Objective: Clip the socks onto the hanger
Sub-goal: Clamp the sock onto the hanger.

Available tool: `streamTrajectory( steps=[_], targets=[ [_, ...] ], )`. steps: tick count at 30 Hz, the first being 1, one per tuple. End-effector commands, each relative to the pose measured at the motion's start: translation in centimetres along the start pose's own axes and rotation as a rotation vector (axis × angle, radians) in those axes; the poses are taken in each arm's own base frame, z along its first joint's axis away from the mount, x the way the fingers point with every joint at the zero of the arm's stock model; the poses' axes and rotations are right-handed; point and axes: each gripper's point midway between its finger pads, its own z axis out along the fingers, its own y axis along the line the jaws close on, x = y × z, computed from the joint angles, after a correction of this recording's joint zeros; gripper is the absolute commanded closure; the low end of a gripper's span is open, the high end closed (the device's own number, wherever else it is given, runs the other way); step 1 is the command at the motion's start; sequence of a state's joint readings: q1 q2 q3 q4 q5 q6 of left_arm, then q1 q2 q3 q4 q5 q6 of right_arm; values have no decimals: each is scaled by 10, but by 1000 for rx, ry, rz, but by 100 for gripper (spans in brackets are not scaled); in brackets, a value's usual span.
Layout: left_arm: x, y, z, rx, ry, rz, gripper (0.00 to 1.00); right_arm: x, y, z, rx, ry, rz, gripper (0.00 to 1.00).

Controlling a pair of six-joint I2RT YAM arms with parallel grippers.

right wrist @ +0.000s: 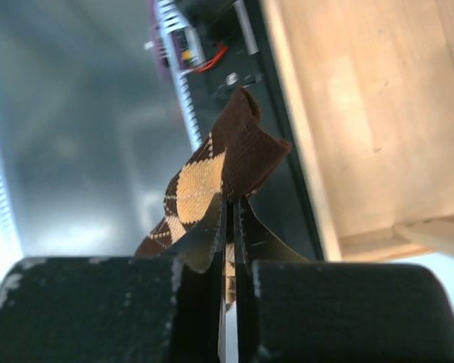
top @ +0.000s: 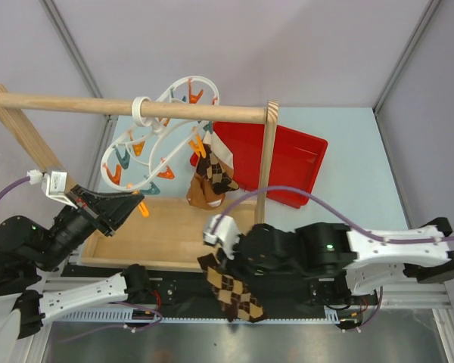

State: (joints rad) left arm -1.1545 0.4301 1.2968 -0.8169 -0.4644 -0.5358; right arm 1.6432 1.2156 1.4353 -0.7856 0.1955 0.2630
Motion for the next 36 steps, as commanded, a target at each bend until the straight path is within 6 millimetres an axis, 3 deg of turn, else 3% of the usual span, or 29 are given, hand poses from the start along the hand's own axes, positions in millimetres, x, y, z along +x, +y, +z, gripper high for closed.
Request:
streamTrajectory(
  steps=[1,5,6,11,21,36],
  targets=[
    [-3,-22,9,76,0,-41,100,-70,-9,20,25,-181,-10,100],
    [-5,-35,6,147,-5,-67,100,-117,-1,35,-44,-265,-18,100],
    [-5,-36,5,154,-5,-72,100,-119,-4,46,-70,-251,-13,100],
    [-5,-41,3,179,3,-84,100,-137,-4,54,-128,-291,11,100],
    [-7,-36,-1,171,-13,-85,100,-153,-14,48,-171,-340,35,100],
    [-5,-36,1,166,-3,-78,100,-166,-13,42,-201,-378,29,100]
  ],
)
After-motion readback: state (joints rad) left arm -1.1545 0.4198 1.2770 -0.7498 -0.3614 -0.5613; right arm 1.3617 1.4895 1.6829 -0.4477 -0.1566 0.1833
